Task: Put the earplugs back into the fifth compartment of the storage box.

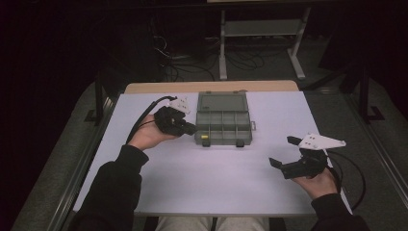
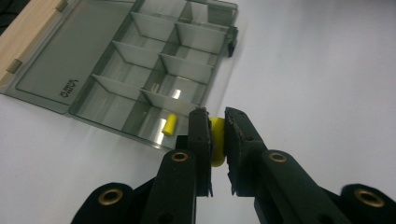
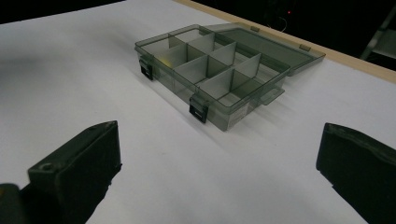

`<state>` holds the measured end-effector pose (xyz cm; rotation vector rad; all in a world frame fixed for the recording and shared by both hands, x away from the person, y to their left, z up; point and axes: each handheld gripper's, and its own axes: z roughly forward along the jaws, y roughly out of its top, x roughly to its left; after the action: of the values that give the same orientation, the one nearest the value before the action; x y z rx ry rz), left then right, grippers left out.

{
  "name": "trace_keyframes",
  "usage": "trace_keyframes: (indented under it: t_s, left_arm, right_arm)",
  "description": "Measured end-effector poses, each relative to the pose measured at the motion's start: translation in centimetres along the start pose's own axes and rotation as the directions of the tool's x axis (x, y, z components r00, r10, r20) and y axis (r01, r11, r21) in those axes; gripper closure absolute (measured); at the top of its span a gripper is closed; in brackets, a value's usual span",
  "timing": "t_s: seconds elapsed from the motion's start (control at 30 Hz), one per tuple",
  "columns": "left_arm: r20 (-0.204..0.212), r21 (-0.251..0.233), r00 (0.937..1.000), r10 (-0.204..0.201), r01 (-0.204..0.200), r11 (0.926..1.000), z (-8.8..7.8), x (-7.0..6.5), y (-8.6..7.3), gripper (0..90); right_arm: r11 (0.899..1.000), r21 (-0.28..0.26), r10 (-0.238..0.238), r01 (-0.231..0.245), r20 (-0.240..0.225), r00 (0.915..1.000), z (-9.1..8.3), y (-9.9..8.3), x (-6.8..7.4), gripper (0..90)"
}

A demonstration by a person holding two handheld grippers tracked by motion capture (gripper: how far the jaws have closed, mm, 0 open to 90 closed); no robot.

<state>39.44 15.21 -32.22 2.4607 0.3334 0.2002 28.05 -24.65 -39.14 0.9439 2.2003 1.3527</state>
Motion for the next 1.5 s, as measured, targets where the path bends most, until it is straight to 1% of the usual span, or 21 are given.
trace_keyframes:
  t_s: [0.1,0.2,0.37,0.5,0.63,0.7,0.83,0.9,0.97,1.0,1.2,1.37,1.4,1.5]
  left_arm:
    - [-0.006,0.011,1.0,-0.003,0.003,0.9999,0.8,0.1,0.2,81.2]
    - [-0.003,0.012,0.9999,-0.01,0.01,0.9999,1.5,0.5,0.2,81.2]
    - [-0.01,-0.012,0.9991,-0.042,0.041,0.9991,2.3,1.2,0.3,81.2]
    - [-0.003,-0.005,0.9985,-0.055,0.055,0.9985,3.4,1.9,0.3,81.2]
    - [-0.003,-0.009,0.9968,-0.08,0.08,0.9967,4.4,2.4,0.1,81.3]
    - [-0.007,-0.012,0.9964,-0.085,0.085,0.9963,4.9,2.5,0.0,81.3]
    - [-0.002,0.002,0.9961,-0.088,0.088,0.9961,5.9,2.6,-0.1,81.4]
    - [-0.006,0.013,0.9961,-0.088,0.088,0.996,6.4,2.7,-0.2,81.4]
    - [-0.007,0.015,0.9959,-0.091,0.091,0.9958,6.8,2.8,-0.2,81.4]
    - [-0.009,0.021,0.996,-0.089,0.089,0.9958,6.9,2.9,-0.3,81.4]
    - [-0.012,0.026,0.9937,-0.112,0.112,0.9933,7.8,3.5,-0.7,81.4]
    - [-0.003,0.032,0.9909,-0.135,0.135,0.9904,8.2,3.8,-1.0,79.9]
    - [-0.003,0.03,0.9905,-0.137,0.137,0.99,8.1,3.8,-1.0,78.8]
    - [-0.001,0.019,0.9895,-0.144,0.144,0.9893,7.6,3.8,-0.9,69.8]
  right_arm:
    - [1.0,0.004,0.0,0.0,-0.002,1.0,0.1,0.0,0.0,0.0]
    - [1.0,0.004,0.0,0.0,-0.005,1.0,0.1,0.0,0.0,0.0]
    - [1.0,0.001,0.002,-0.002,-0.007,1.0,0.1,0.0,0.0,0.0]
    - [1.0,0.003,0.001,-0.001,-0.009,1.0,0.2,0.0,0.0,0.0]
    - [1.0,0.001,0.003,-0.003,-0.013,0.9999,0.2,0.0,0.1,0.0]
    - [1.0,0.0,0.004,-0.004,-0.013,0.9999,0.2,0.0,0.0,0.0]
    - [1.0,-0.001,0.005,-0.005,-0.015,0.9999,0.2,0.0,0.1,0.0]
    - [1.0,-0.002,0.005,-0.005,-0.015,0.9999,0.2,0.0,0.0,0.0]
    - [1.0,-0.001,0.006,-0.006,-0.016,0.9999,0.2,0.0,0.0,0.0]
    - [1.0,-0.001,0.006,-0.006,-0.016,0.9999,0.2,0.0,0.0,0.0]
    - [1.0,-0.003,0.006,-0.006,-0.017,0.9998,0.1,0.0,0.0,0.0]
    - [1.0,-0.002,0.008,-0.008,-0.017,0.9998,0.2,0.0,0.0,0.0]
    - [1.0,-0.002,0.008,-0.008,-0.017,0.9998,0.2,0.0,0.0,0.0]
    - [1.0,-0.004,0.009,-0.009,-0.015,0.9998,0.1,0.0,0.0,0.0]
